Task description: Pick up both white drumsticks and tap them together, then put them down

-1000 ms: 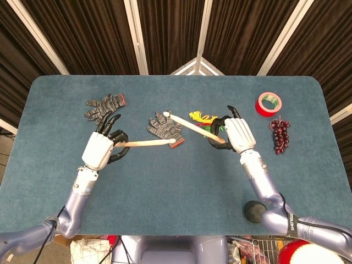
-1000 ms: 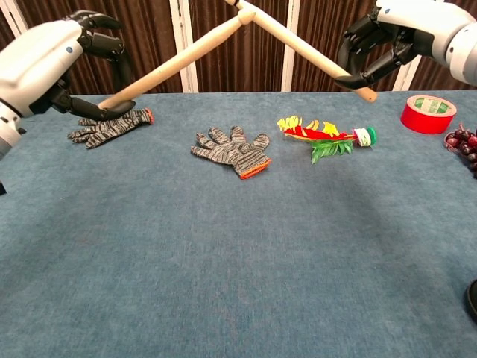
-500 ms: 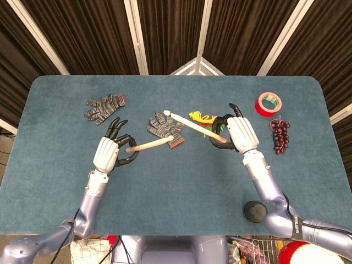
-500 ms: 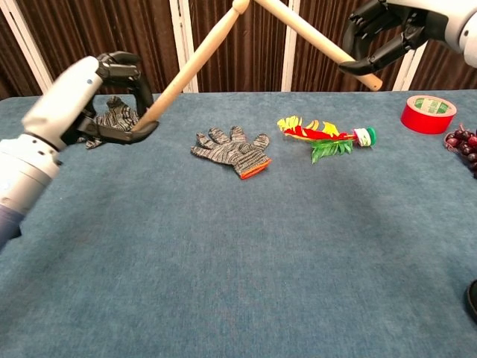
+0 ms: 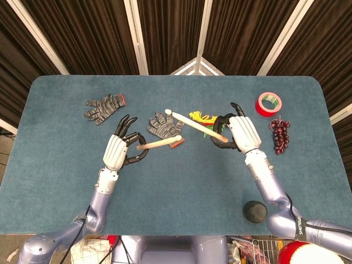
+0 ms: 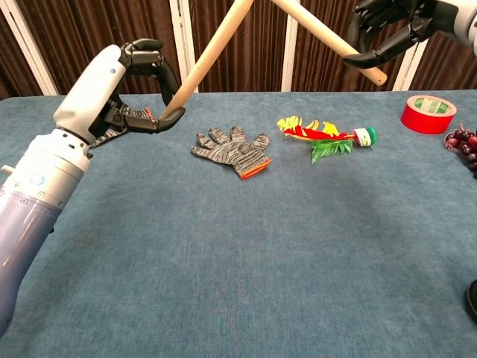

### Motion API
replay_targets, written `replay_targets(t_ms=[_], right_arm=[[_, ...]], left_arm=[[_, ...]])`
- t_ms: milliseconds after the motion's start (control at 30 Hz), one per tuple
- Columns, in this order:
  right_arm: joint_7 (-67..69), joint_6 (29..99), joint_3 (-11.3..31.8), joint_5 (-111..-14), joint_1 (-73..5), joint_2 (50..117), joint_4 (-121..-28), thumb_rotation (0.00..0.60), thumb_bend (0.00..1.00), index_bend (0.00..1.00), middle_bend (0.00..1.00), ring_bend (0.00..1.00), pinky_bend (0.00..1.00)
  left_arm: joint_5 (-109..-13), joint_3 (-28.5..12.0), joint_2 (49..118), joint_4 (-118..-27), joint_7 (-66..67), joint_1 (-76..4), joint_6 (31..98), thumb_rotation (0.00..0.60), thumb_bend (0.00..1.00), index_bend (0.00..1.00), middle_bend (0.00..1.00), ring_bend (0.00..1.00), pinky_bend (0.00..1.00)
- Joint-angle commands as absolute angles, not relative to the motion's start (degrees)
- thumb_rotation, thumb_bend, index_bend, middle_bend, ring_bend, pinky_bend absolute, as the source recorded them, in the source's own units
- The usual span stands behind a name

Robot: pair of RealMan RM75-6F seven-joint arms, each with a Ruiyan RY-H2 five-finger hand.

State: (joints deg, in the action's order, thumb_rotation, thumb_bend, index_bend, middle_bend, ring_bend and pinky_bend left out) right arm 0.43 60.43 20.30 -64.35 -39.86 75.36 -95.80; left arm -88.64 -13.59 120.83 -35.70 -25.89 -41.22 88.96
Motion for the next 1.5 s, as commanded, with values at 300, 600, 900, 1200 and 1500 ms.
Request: replay_targets(t_ms=[300,600,900,1200,1500], right_arm=[[0.02,60.38,20.13,-64.38,-40.05,74.7,-97.97,0.6,0.38,0.71,0.62,0.41,0.01],[-4.08,60.69,19.92,-63.01,-40.7,73.74,-101.41,0.6,0.38,0.71,0.62,0.41,0.01],[-7.24,61.24,19.95,-61.44,-41.39,73.22,-104.55,0.6,0.38,0.71,0.62,0.41,0.01],[-8.63,61.15,19.96,-60.07,-42.07,72.95,-106.11,0.6,0.38,0.71,0.62,0.41,0.01],[-8.95,61.0,19.36,-59.83,-42.31,73.07,-106.43,0.6,0.38,0.71,0.62,0.41,0.01]], left_arm=[[-88.26,-14.34,119.02,-38.96,-20.86,-42.81,88.69,0.6,0.46,0.64,0.63,0.12,0.0],[-87.92,-14.17,117.38,-41.8,-18.14,-42.83,88.13,0.6,0.46,0.64,0.63,0.12,0.0],[-87.97,-14.05,115.66,-44.55,-14.54,-43.2,87.58,0.6,0.46,0.64,0.63,0.12,0.0],[-87.98,-14.24,116.35,-44.7,-14.88,-43.37,88.43,0.6,0.46,0.64,0.62,0.12,0.0],[-88.2,-14.35,116.93,-44.45,-14.99,-43.61,89.29,0.6,0.46,0.64,0.63,0.12,0.0]])
